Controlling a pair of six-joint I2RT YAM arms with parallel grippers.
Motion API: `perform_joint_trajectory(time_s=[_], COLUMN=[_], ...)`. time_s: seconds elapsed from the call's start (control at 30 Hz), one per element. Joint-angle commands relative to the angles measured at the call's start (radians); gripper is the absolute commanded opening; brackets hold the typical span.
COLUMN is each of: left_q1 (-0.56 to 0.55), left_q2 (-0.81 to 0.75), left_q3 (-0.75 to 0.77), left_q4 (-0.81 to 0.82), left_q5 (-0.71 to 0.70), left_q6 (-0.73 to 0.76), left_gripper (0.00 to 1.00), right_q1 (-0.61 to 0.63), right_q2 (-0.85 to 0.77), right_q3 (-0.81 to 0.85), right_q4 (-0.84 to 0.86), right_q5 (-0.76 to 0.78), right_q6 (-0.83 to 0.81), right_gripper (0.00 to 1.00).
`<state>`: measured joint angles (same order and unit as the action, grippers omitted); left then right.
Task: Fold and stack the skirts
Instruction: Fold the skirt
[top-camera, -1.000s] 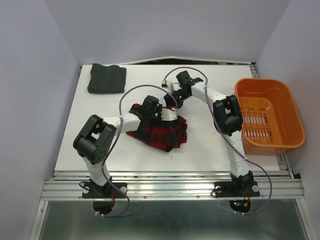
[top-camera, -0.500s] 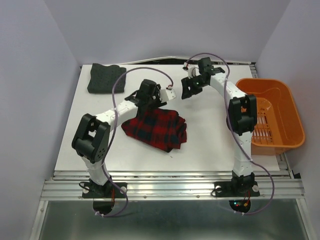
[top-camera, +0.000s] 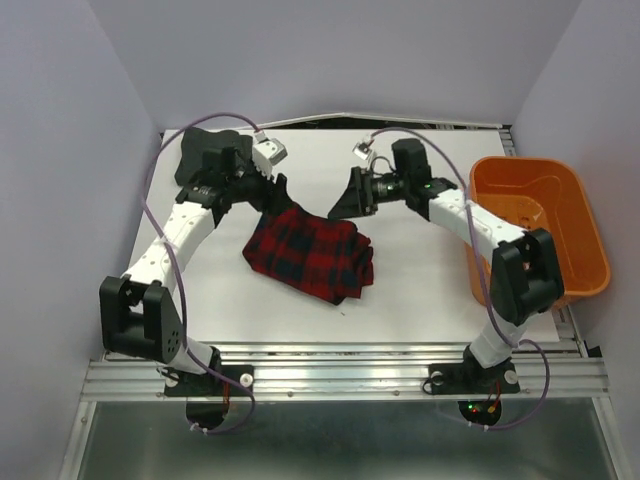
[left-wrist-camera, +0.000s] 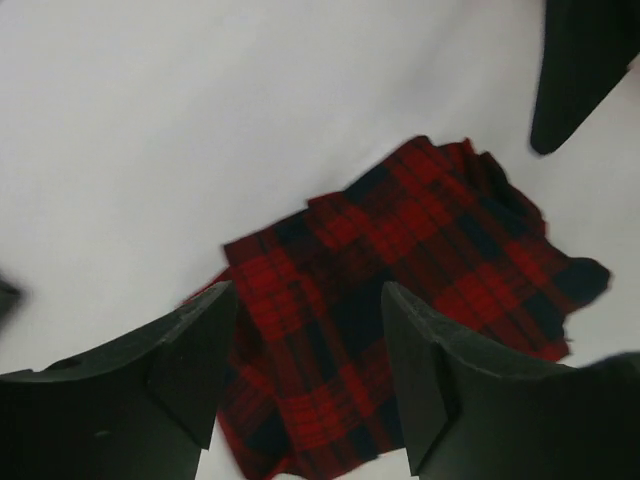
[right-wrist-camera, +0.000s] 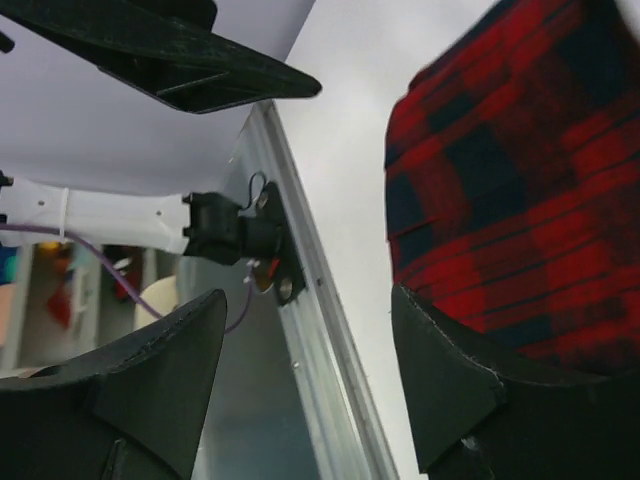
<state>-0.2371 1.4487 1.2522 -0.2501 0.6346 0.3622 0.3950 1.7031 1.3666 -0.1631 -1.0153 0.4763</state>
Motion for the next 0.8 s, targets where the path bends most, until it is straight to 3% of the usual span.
perform_joint_trajectory(time_s=[0.0, 0.2, 0.4, 0.53, 0.63, 0.77], left_q1=[0.016, 0.106, 0.177, 0.177, 0.177, 0.177], left_q2=[0.090, 0.388, 0.571, 0.587, 0.469, 0.160], left_q3=[-0.172, -0.200, -0.189, -0.206, -0.224, -0.223], left_q4=[0.102, 0.288, 0.494, 0.512, 0.467, 0.341], left_q5=[0.330, 0.413, 0.408, 0.415, 0.409, 0.315], left_q6=[-0.255, -0.420, -0.612, -0.617, -0.548, -0.402], left_gripper=[0.68, 0.61, 0.54, 0.51, 0.61, 0.87], right_q1=[0.045, 0.016, -0.087, -0.119, -0.119, -0.084], right_q2=[0.088, 0.289, 0.531, 0.636, 0.609, 0.428], right_q3=[-0.148, -0.153, 0.116, 0.316, 0.379, 0.373], right_q4=[0.277, 0.164, -0.202, -0.383, -0.423, -0.365], right_q5=[-0.095, -0.039, 0.085, 0.127, 0.115, 0.141], right_q6=[0.229, 0.072, -0.290, -0.390, -0.389, -0.329], right_gripper=[0.72, 0.70, 0.69, 0.67, 0.66, 0.67])
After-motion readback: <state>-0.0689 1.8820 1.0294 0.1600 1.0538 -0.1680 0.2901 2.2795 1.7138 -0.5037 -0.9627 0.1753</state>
